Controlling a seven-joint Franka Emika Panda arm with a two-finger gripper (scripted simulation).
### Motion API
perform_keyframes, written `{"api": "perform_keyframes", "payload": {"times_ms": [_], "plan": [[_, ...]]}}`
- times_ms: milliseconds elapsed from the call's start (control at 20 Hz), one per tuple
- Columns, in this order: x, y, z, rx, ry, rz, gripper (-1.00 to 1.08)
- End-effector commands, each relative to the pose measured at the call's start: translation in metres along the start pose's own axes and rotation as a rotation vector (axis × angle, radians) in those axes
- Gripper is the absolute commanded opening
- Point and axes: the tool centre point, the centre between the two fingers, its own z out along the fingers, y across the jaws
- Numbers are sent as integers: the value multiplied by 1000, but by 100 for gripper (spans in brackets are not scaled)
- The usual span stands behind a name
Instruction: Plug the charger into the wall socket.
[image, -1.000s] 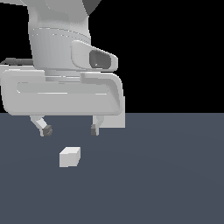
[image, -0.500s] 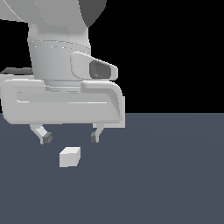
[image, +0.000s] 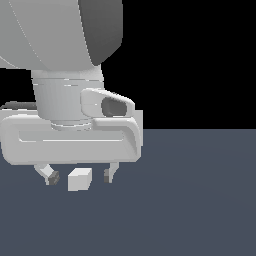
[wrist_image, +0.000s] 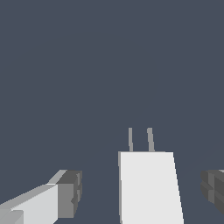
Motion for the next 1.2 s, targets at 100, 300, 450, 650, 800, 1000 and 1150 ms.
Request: {"api": "perform_keyframes", "payload": {"times_ms": [100,300,450,650,800,1000,1150], "plan": [[0,0,2,0,1,0,-100],[0,0,2,0,1,0,-100],[0,0,2,0,1,0,-100],[0,1,1,0,1,1,-100],[5,5,-3,-3,1,8,-100],[16,16,-13,-8,1,25,-100],[29,28,-24,-15,1,44,-100]]}}
